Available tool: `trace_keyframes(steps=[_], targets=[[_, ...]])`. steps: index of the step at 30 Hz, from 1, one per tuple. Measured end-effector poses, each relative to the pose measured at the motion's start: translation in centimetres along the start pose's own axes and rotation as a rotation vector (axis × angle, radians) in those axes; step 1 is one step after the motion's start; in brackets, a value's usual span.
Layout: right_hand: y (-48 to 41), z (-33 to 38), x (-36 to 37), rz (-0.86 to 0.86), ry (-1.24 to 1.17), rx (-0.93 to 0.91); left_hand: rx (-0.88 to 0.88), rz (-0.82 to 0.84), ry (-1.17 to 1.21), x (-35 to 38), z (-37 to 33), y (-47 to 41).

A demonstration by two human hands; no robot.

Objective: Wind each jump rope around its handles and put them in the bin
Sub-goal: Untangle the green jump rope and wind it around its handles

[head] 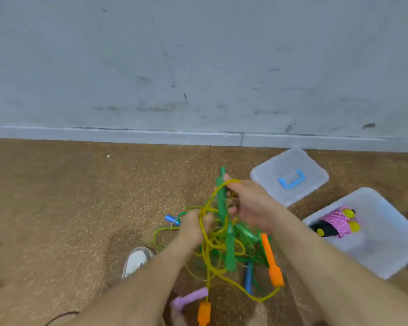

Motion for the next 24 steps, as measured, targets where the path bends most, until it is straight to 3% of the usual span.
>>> trace_keyframes(steps=[4, 9, 11, 15, 19, 24], targets=[[4.5, 9.4, 2.0, -0.059, -0.186, -0.180, 0.161, 0.029, 0.421, -7.2, -11.1, 4.6], [13.6, 19.8, 4.4, -0.174, -0.008, -0.421, 0.537, -0.088, 0.481, -16.4, -23.1, 14.0], [16.6, 22.2, 5.3, -0.245, 0.163, -0.451, 0.655, -0.144, 0.344, -18.7, -25.6, 17.5], [20.4, 25.6, 6.1, -0.349, 0.349, -0.520, 0.758, -0.286, -0.200, -20.3, -25.9, 21.4], [20.9, 26.8, 6.4, -0.351, 0.121, -0.660, 0.644, -0.313, -0.437, -20.8, -23.5, 19.9], [16.7, 25.2, 7.1, -0.280, -0.208, -0.584, 0.573, -0.334, -0.507, -20.4, -21.5, 17.3]])
Point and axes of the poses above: each hand's wrist, its own y-axis away from the middle knuckle, its own x-axis out of the palm, z = x × y, the point moved 7 cm from there along -y, towards the middle knuckle, and after that the axes turned 9 degrees about -x, right-handed, at the moved point
